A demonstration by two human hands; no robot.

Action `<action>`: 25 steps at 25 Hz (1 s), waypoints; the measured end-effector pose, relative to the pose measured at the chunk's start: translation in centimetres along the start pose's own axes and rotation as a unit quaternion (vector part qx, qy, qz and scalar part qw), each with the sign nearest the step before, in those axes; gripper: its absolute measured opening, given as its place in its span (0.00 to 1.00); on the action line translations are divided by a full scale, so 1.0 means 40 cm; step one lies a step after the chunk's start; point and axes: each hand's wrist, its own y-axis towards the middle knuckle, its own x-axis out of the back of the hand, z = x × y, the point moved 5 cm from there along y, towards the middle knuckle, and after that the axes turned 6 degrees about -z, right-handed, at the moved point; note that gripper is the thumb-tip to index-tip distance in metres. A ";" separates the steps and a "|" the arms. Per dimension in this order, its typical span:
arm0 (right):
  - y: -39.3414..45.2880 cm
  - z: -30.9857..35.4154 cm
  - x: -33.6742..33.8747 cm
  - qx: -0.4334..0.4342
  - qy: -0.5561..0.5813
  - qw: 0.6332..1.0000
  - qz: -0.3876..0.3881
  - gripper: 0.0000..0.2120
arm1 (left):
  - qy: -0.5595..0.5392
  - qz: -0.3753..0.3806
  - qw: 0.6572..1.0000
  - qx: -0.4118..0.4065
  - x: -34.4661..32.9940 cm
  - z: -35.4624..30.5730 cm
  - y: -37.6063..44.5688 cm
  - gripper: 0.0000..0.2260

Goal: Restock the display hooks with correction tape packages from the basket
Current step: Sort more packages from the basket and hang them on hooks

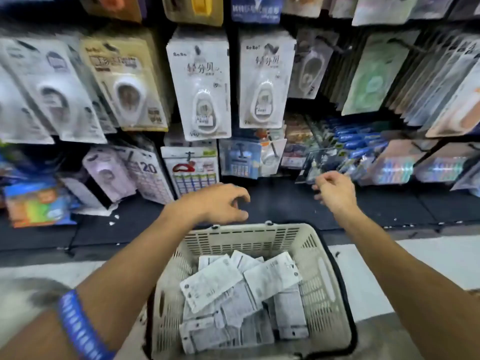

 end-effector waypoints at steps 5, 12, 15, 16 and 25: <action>-0.367 -0.238 -0.289 0.224 -0.388 0.802 0.394 0.13 | 0.119 0.207 0.969 0.068 -0.302 0.204 -0.124 0.20; -0.639 -0.415 -0.473 0.476 -0.456 0.584 0.474 0.46 | 0.102 0.035 0.984 0.142 -0.446 0.357 -0.228 0.13; -0.704 -0.422 -0.562 0.585 -0.423 0.517 0.461 0.46 | 0.095 -0.047 0.985 0.138 -0.447 0.370 -0.207 0.10; -0.720 -0.419 -0.579 0.620 -0.405 0.494 0.455 0.48 | 0.089 -0.059 0.985 0.133 -0.454 0.373 -0.198 0.09; -0.667 -0.427 -0.645 0.521 -0.417 0.637 0.387 0.49 | -0.004 -0.160 0.973 0.166 -0.467 0.420 -0.150 0.06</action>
